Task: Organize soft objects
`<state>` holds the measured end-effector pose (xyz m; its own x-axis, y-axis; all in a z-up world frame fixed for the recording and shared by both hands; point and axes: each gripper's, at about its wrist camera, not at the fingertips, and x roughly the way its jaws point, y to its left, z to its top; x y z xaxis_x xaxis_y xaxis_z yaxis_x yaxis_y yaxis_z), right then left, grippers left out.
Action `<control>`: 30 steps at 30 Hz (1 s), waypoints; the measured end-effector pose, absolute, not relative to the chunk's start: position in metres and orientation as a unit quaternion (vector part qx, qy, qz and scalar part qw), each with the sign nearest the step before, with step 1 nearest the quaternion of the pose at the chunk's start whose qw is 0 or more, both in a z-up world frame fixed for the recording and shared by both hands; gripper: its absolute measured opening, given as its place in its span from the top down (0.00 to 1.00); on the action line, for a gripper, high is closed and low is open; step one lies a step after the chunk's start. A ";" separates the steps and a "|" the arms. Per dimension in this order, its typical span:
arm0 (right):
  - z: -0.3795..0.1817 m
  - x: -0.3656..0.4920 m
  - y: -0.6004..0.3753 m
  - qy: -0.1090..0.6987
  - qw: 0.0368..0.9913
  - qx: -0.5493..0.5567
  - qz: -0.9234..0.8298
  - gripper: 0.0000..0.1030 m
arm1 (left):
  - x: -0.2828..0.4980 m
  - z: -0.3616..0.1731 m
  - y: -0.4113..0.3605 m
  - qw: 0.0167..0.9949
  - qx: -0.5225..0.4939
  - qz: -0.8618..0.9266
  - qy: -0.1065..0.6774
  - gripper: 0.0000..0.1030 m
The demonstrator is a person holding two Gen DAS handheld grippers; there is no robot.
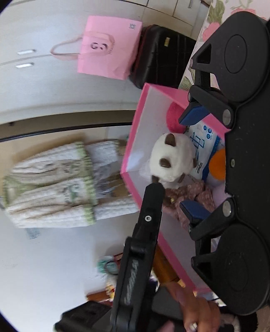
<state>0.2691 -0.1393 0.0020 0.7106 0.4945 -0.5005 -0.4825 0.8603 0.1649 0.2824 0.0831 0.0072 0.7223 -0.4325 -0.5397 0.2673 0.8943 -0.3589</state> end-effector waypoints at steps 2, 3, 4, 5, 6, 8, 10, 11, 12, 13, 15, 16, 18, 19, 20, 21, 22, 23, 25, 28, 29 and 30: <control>0.005 0.251 -0.148 0.263 0.930 0.028 0.255 0.19 | 0.265 0.009 0.084 0.928 -0.123 -0.175 0.306 0.29; 0.007 0.241 -0.152 0.255 0.933 0.036 0.253 0.19 | 0.256 0.010 0.084 0.931 -0.121 -0.168 0.301 0.29; 0.009 0.233 -0.155 0.250 0.934 0.039 0.252 0.19 | 0.248 0.011 0.084 0.934 -0.118 -0.164 0.295 0.29; 0.012 0.225 -0.158 0.244 0.937 0.042 0.248 0.19 | 0.239 0.013 0.082 0.937 -0.111 -0.162 0.290 0.28; 0.014 0.217 -0.161 0.239 0.940 0.042 0.242 0.19 | 0.230 0.014 0.081 0.940 -0.104 -0.161 0.284 0.27; 0.019 0.202 -0.165 0.232 0.947 0.037 0.221 0.19 | 0.215 0.018 0.078 0.946 -0.089 -0.155 0.272 0.25; 0.022 0.186 -0.169 0.222 0.954 0.028 0.199 0.19 | 0.202 0.020 0.074 0.950 -0.075 -0.149 0.263 0.25; 0.023 0.178 -0.172 0.218 0.958 0.026 0.185 0.19 | 0.195 0.021 0.071 0.952 -0.068 -0.150 0.258 0.24; 0.023 0.171 -0.175 0.216 0.961 0.025 0.171 0.19 | 0.190 0.022 0.069 0.952 -0.065 -0.153 0.256 0.24; 0.023 0.164 -0.178 0.215 0.963 0.027 0.160 0.19 | 0.184 0.022 0.066 0.952 -0.063 -0.157 0.255 0.24; 0.023 0.154 -0.184 0.214 0.965 0.036 0.148 0.19 | 0.175 0.024 0.061 0.952 -0.061 -0.163 0.253 0.23; 0.023 0.149 -0.187 0.214 0.965 0.040 0.146 0.19 | 0.170 0.024 0.059 0.952 -0.059 -0.161 0.253 0.23; 0.024 0.140 -0.190 0.212 0.968 0.041 0.130 0.19 | 0.159 0.025 0.055 0.953 -0.045 -0.157 0.254 0.23; 0.024 0.133 -0.191 0.210 0.970 0.036 0.119 0.19 | 0.153 0.025 0.054 0.954 -0.040 -0.158 0.252 0.22; 0.025 0.127 -0.193 0.207 0.971 0.033 0.111 0.19 | 0.147 0.026 0.053 0.955 -0.035 -0.158 0.247 0.22; 0.026 0.120 -0.196 0.204 0.973 0.034 0.104 0.19 | 0.142 0.028 0.053 0.957 -0.031 -0.155 0.243 0.20; 0.028 0.113 -0.199 0.198 0.974 0.039 0.100 0.19 | 0.136 0.029 0.053 0.959 -0.028 -0.153 0.238 0.20; 0.029 0.107 -0.202 0.195 0.975 0.044 0.096 0.19 | 0.131 0.030 0.053 0.960 -0.028 -0.152 0.234 0.20; 0.032 0.096 -0.208 0.192 0.977 0.055 0.081 0.19 | 0.120 0.034 0.052 0.961 -0.032 -0.158 0.226 0.19; 0.038 0.083 -0.214 0.195 0.978 0.068 0.037 0.19 | 0.103 0.040 0.048 0.964 -0.023 -0.165 0.209 0.13; 0.039 0.081 -0.216 0.198 0.977 0.072 0.026 0.19 | 0.099 0.040 0.046 0.966 -0.013 -0.163 0.201 0.12; 0.041 0.078 -0.218 0.201 0.977 0.075 0.016 0.19 | 0.096 0.040 0.043 0.967 -0.003 -0.160 0.197 0.11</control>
